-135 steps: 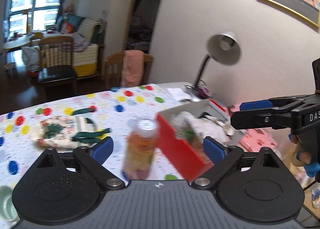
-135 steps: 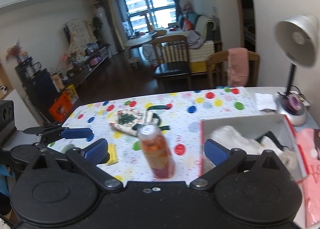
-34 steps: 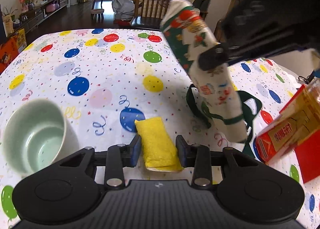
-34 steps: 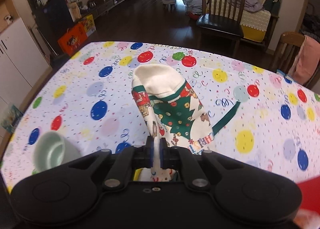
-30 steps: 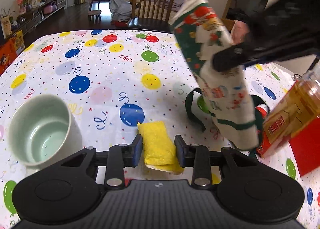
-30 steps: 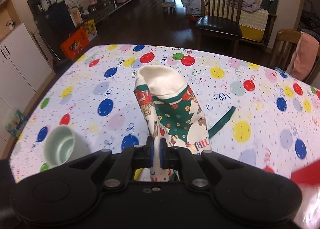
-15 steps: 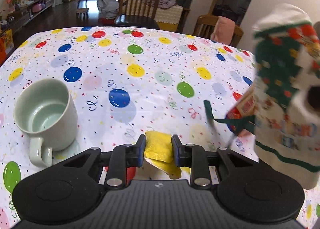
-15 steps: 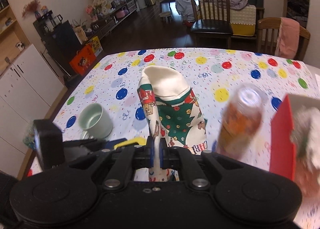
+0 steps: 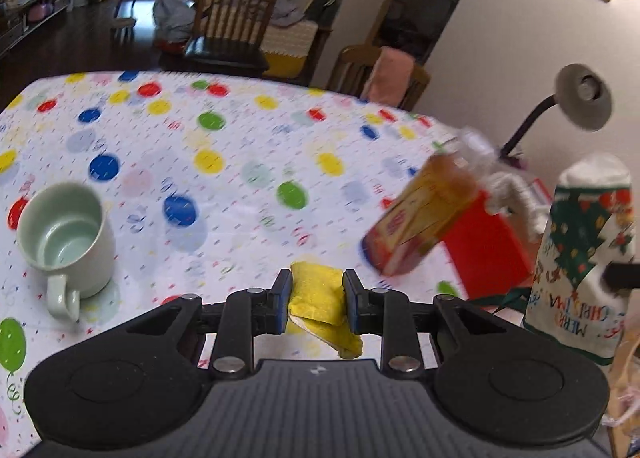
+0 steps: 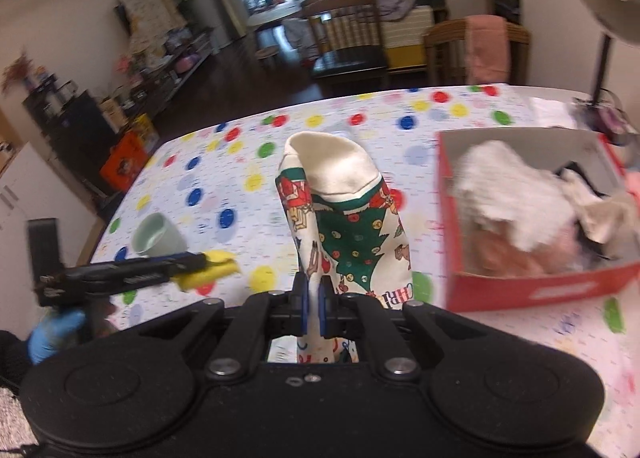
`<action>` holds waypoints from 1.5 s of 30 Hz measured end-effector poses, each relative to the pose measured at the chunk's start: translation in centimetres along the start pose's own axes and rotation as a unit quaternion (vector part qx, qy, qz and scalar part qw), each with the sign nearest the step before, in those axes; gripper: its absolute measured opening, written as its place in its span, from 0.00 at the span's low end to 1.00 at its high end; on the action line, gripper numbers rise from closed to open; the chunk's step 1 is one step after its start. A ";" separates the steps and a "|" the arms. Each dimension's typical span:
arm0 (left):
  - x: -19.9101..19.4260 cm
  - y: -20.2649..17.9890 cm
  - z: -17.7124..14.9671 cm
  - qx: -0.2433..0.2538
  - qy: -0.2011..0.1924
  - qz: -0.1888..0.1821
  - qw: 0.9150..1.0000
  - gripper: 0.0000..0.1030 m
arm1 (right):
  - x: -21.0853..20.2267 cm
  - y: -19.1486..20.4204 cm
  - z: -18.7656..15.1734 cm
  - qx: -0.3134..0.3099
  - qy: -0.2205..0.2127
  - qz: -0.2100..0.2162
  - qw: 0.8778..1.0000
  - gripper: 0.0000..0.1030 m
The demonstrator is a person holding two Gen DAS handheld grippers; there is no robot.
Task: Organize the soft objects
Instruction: 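Lift and carry the yellow sponge and Christmas sock with both grippers to the red box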
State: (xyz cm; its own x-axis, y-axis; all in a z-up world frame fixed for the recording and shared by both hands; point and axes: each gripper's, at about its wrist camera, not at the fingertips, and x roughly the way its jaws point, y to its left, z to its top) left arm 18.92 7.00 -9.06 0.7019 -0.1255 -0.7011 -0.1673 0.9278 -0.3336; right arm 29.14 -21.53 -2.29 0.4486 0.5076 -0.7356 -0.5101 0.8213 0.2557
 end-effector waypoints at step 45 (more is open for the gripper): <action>10.4 -30.9 9.6 0.130 -0.053 -0.091 0.986 0.26 | 2.3 -21.1 11.1 -0.072 -0.010 -0.133 0.988 0.04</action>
State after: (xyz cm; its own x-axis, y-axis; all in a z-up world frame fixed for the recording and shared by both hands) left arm 38.06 -19.65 -0.03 0.7752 -0.2740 -0.5692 0.1422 0.9536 -0.2653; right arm 49.06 -34.84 -2.42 0.5945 0.2840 -0.7523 -0.4702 0.8817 -0.0388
